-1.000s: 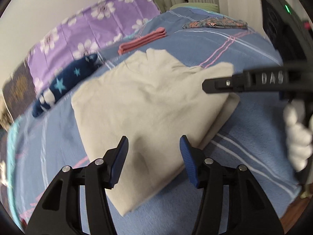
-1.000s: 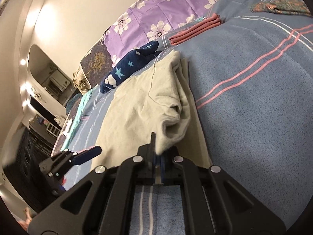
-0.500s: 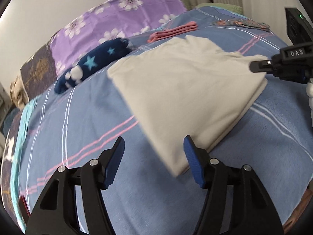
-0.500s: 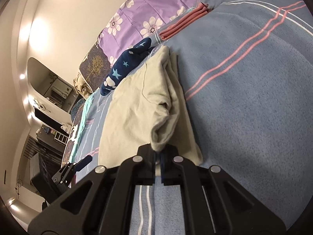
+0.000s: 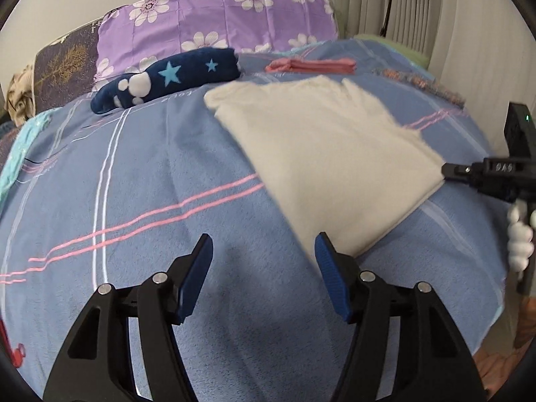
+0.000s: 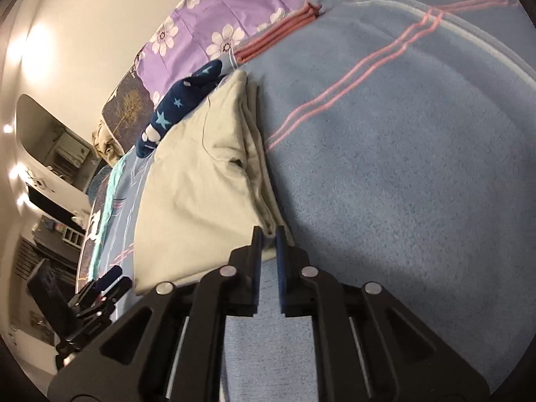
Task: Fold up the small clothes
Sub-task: 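Fold the shirt over with the right tool while the left tool opens and withdraws, then slide the open left tool under the folded cream shirt's end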
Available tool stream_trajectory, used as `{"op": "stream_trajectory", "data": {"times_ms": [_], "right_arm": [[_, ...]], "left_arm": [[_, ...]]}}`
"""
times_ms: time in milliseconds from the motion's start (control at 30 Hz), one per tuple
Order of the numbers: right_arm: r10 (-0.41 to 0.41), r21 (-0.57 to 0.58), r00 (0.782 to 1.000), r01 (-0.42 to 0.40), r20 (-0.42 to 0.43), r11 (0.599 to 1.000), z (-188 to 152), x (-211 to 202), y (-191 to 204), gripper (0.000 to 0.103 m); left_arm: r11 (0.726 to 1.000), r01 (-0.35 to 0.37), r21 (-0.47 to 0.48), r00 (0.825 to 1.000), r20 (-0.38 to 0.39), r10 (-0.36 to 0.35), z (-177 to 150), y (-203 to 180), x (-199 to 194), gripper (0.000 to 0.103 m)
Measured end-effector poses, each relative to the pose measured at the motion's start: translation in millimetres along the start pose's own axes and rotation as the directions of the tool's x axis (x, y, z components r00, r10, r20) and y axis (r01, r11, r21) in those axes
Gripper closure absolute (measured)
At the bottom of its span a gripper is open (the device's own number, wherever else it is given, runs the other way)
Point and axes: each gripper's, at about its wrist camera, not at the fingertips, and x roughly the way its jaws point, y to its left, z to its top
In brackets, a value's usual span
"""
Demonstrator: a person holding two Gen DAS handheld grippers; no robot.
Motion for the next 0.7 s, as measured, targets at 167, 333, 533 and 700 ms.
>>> {"op": "stream_trajectory", "data": {"times_ms": [167,333,533,700], "right_arm": [[0.055,-0.191,0.994,-0.037,0.093,0.981,11,-15,47,0.091],[0.027,-0.24,1.0,-0.026,0.002,0.97,9,22,54,0.091],[-0.024,-0.174,0.996,0.01,-0.08,0.985,1,45,26,0.101],[-0.037,-0.258,0.997,0.018,-0.069,0.966,8,33,44,0.085]], "left_arm": [[0.995,0.093,0.023,0.995,0.045,-0.094,18,-14,-1,0.061],[0.993,0.119,0.015,0.991,-0.056,-0.118,19,-26,38,0.062],[0.989,0.145,-0.02,0.988,-0.056,-0.146,14,-20,37,0.062],[0.983,0.173,-0.064,0.985,0.029,-0.172,28,-10,21,0.062]]}}
